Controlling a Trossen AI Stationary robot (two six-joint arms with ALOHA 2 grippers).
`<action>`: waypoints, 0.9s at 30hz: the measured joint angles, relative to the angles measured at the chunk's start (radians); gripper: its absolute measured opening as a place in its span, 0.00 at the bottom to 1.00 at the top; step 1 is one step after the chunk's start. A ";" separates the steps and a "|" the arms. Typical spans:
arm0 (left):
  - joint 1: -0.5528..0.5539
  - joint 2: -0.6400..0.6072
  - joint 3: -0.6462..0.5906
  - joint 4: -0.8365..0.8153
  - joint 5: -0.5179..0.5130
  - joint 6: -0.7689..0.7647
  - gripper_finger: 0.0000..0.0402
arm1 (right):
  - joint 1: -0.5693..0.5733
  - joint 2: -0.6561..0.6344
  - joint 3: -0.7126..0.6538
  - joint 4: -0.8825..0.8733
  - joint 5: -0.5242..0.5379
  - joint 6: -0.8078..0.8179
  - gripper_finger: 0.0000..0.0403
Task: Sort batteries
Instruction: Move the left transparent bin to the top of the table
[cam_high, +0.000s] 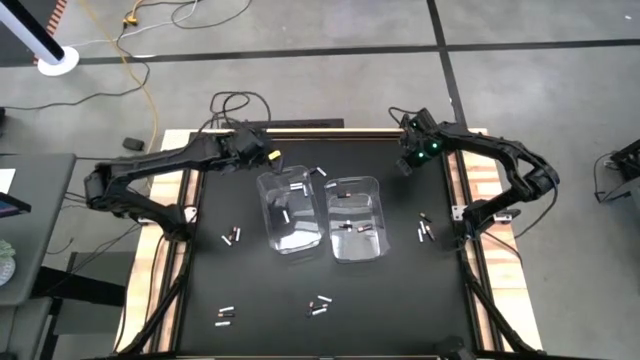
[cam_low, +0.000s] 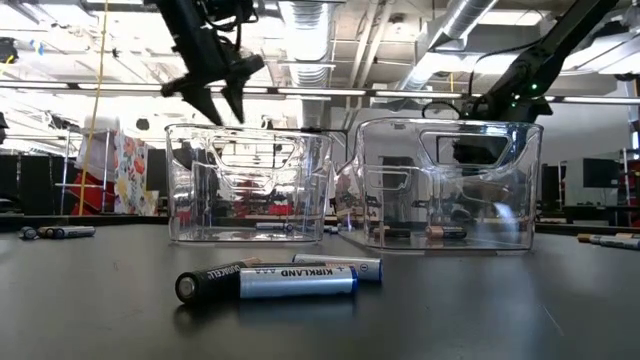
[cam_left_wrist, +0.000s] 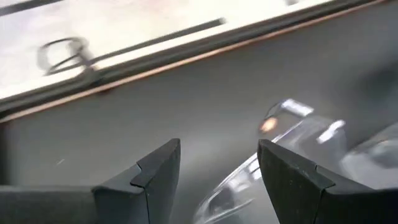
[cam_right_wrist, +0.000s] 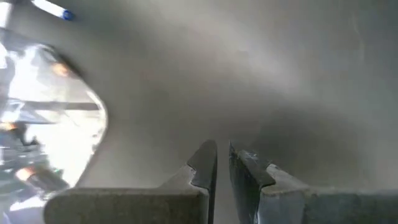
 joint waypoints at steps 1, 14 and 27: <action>-0.024 -0.007 0.000 -0.044 -0.030 -0.032 0.52 | -0.002 0.000 -0.011 -0.002 0.019 0.010 0.15; -0.399 -0.034 0.000 -0.221 -0.249 -0.709 0.52 | 0.000 -0.048 -0.042 0.010 0.076 0.016 0.15; -0.514 0.259 0.008 -0.282 -0.113 -1.175 0.52 | 0.000 -0.098 -0.043 -0.004 0.072 -0.083 0.15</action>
